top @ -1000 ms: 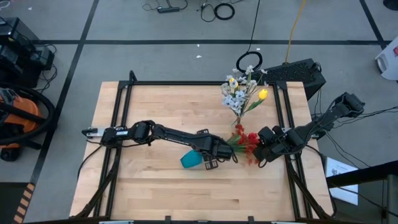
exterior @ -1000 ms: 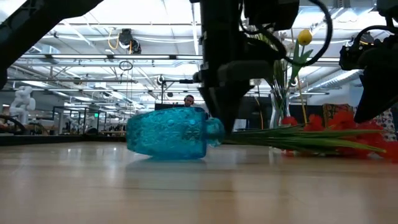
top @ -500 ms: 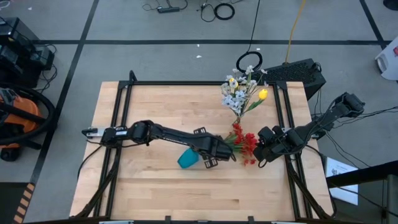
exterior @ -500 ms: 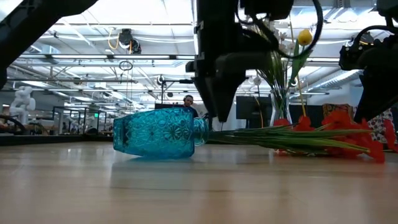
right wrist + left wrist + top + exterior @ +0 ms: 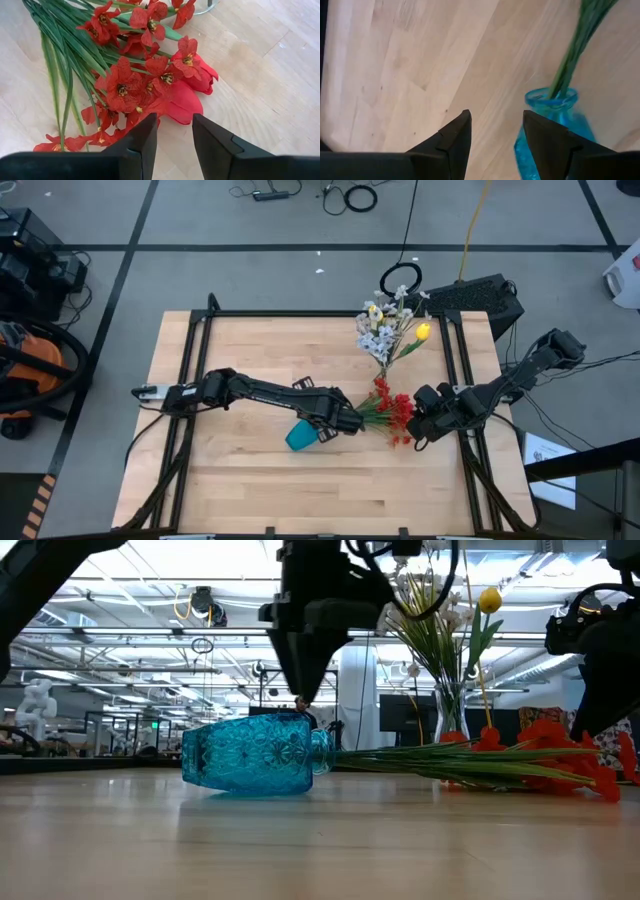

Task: Sort flowers into vase by color
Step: Adjust the blue vase on the table

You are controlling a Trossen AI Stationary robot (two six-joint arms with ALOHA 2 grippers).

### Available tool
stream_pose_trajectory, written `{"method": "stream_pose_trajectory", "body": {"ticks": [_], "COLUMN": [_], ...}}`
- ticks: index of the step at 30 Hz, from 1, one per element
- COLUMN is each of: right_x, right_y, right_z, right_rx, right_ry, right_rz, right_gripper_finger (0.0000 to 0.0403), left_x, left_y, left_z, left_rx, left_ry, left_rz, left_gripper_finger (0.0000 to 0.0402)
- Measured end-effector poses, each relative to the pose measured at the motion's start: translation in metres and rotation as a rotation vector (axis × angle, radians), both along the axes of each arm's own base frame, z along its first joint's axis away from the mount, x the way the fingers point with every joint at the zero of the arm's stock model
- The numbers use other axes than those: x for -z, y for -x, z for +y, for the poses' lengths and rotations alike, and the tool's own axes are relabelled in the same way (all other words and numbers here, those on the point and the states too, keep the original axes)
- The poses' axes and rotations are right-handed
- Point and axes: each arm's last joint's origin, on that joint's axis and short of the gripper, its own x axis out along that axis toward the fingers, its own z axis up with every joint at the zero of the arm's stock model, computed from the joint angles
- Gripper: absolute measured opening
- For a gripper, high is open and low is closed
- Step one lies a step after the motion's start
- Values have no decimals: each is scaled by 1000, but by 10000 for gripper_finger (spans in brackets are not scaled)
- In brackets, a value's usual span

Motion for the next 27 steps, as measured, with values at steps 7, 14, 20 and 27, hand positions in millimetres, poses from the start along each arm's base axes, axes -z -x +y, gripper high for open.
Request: {"method": "stream_pose_trajectory", "body": {"ticks": [7, 14, 20, 27], "right_x": [2, 5, 7, 7], "right_y": [1, 1, -1, -1], "right_z": [6, 11, 14, 15], "right_rx": [-36, -23, -32, -32], "right_ry": [4, -1, -7, -13], "right_rz": [11, 16, 15, 5], "right_gripper_finger": [116, 116, 116, 116], "left_x": [-20, -25, -25, -24], "left_y": [39, 93, 87, 64], "left_z": [6, 38, 54, 39], "left_rx": [-58, -270, -305, -245], "left_ry": [-43, -24, 290, 374], "left_rz": [8, -197, -581, -618], "left_gripper_finger": [185, 184, 184, 184]}}
